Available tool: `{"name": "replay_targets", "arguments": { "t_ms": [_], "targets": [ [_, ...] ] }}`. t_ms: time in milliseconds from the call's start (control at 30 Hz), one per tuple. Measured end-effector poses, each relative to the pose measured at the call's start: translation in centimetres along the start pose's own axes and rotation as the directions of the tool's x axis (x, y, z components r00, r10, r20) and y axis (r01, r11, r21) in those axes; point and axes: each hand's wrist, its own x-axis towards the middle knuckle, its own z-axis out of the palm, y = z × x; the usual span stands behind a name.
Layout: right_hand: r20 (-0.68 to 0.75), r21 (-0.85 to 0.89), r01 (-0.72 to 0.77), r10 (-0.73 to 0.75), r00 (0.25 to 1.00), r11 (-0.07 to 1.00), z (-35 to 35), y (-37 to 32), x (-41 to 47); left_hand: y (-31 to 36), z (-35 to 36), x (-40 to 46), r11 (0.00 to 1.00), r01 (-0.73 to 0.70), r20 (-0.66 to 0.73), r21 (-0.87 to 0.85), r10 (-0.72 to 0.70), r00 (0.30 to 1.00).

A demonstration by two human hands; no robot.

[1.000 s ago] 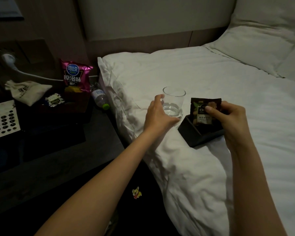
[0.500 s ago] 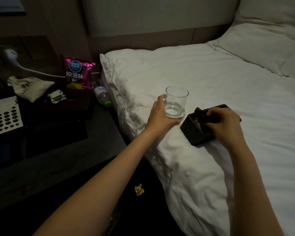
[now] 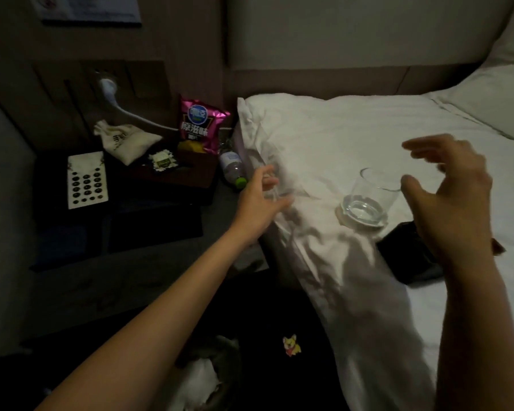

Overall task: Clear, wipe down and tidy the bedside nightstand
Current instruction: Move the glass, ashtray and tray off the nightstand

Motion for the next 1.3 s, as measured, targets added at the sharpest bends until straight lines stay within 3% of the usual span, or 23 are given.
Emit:
{"name": "replay_targets", "arguments": {
  "t_ms": [100,200,333,400,500,700,900,1033,1300],
  "targets": [
    [0.053,0.402,-0.002,-0.021,0.998,0.916,6.2,-4.5,0.4,-2.1,-6.4,0.1,0.995,0.086,-0.127,0.048,-0.079,0.989],
    [0.367,0.551,-0.229,0.013,0.930,0.802,15.1,-7.9,-0.2,-4.9,-13.2,0.0,0.969,0.240,-0.273,0.066,-0.214,0.938],
    [0.703,0.369,-0.465,0.085,0.706,0.805,26.1,-9.0,-1.7,-8.9,-21.6,-0.7,0.894,0.434,-0.424,0.109,-0.353,0.834],
    [0.773,0.253,-0.528,0.158,0.614,0.811,29.7,-9.0,-2.1,-10.5,-24.5,-1.3,0.846,0.521,-0.468,0.118,-0.415,0.780],
    [0.812,0.160,-0.572,0.223,0.540,0.804,33.1,-9.1,-2.7,-12.3,-26.6,-2.0,0.792,0.599,-0.449,0.117,-0.496,0.743],
    [0.783,0.162,-0.644,0.299,0.545,0.747,35.1,-9.4,-2.9,-13.3,-26.5,-1.5,0.799,0.595,-0.428,0.091,-0.508,0.748],
    [0.800,0.262,-0.851,0.391,0.455,0.456,34.7,-9.1,-2.5,-13.3,-26.4,-1.2,0.802,0.590,-0.427,-0.096,-0.569,0.703],
    [0.795,0.343,-0.887,0.407,0.450,0.310,34.2,-9.0,-3.0,-13.4,-27.2,-2.0,0.801,0.563,-0.423,-0.203,-0.590,0.687],
    [0.704,0.507,-0.760,0.313,0.637,0.408,32.0,-10.9,-2.5,-9.5,-25.9,-3.1,0.903,0.331,-0.465,-0.273,-0.425,0.777]
  ]
}}
